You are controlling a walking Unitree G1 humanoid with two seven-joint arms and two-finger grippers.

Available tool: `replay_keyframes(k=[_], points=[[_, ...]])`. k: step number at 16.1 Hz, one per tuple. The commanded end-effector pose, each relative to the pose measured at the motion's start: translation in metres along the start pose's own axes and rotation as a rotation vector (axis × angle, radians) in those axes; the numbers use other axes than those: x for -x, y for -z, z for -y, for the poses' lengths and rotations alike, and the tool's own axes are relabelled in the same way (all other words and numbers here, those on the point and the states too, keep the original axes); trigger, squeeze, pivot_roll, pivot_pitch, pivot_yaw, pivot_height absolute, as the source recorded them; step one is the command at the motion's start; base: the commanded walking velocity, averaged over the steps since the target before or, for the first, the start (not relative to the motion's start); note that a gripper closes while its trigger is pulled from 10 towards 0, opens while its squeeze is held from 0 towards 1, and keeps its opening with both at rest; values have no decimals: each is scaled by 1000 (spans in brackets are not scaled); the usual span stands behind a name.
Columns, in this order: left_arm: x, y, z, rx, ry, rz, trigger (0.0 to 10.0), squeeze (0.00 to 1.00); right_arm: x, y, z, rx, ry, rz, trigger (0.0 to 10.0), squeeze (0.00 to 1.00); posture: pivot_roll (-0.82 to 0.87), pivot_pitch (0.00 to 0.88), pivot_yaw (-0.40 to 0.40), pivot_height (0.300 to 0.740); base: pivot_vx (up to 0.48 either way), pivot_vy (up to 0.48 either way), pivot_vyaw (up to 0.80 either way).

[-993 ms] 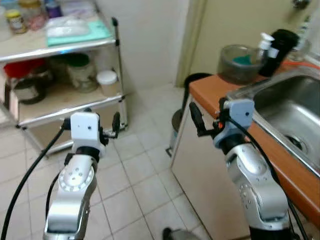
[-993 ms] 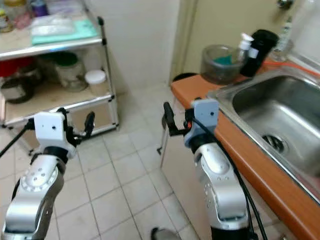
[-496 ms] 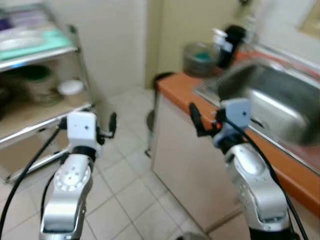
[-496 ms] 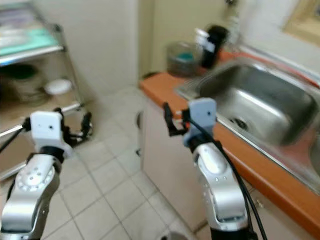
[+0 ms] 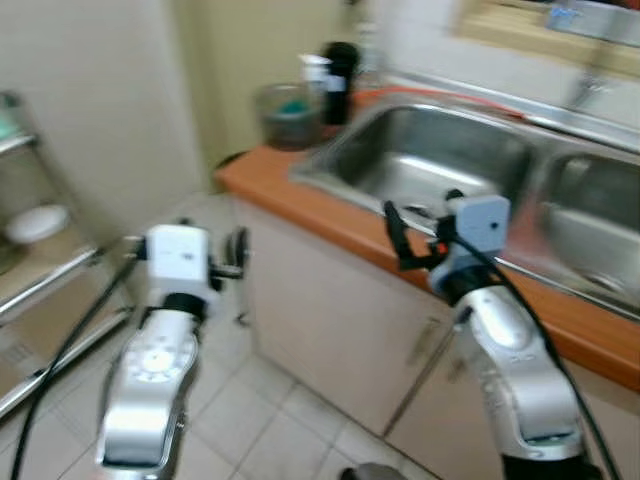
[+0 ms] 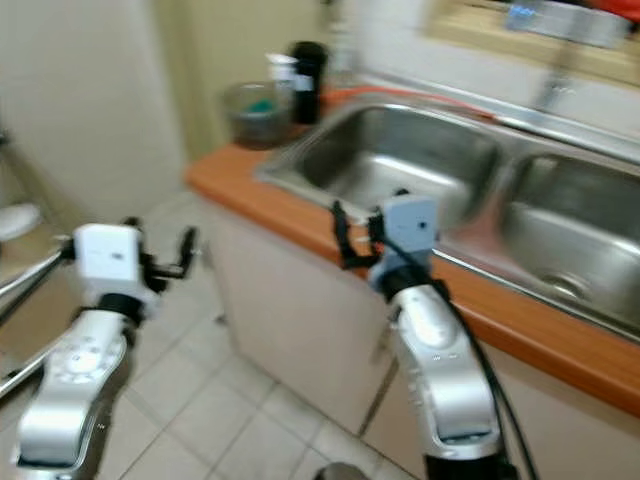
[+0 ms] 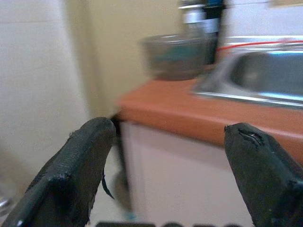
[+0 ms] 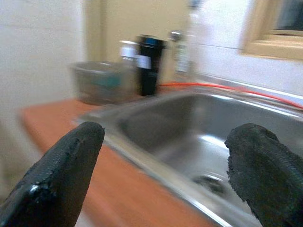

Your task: Kitchen organization

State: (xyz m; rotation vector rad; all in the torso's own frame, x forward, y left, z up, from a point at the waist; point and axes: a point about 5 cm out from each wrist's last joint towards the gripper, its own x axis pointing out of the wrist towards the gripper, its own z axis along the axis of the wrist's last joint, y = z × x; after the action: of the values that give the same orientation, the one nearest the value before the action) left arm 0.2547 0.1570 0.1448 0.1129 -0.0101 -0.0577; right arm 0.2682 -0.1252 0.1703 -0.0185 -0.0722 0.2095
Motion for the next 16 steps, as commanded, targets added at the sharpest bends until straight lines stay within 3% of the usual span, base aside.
replay_keyframes(k=[1,5,13,16], points=[[0,-3,-5,-19,-18,11,10000,0,-1,-4,-3,7,-21,13,10000,1000,-107,0,-1,740,0,0,-719],[-1,-4,-6,-28,-23,18,10000,0,0,-4,-5,-7,-36,4,10000,1000,-110,0,0,740,0,0,-745],[-3,-1,-3,-31,-36,10,10000,0,-1,-4,2,69,4,0,10000,1000,-110,0,-1,740,0,0,-739],[-2,-5,-7,-42,-47,58,10000,0,0,-3,2,66,7,3,10000,1000,-112,0,1,740,0,0,-754]])
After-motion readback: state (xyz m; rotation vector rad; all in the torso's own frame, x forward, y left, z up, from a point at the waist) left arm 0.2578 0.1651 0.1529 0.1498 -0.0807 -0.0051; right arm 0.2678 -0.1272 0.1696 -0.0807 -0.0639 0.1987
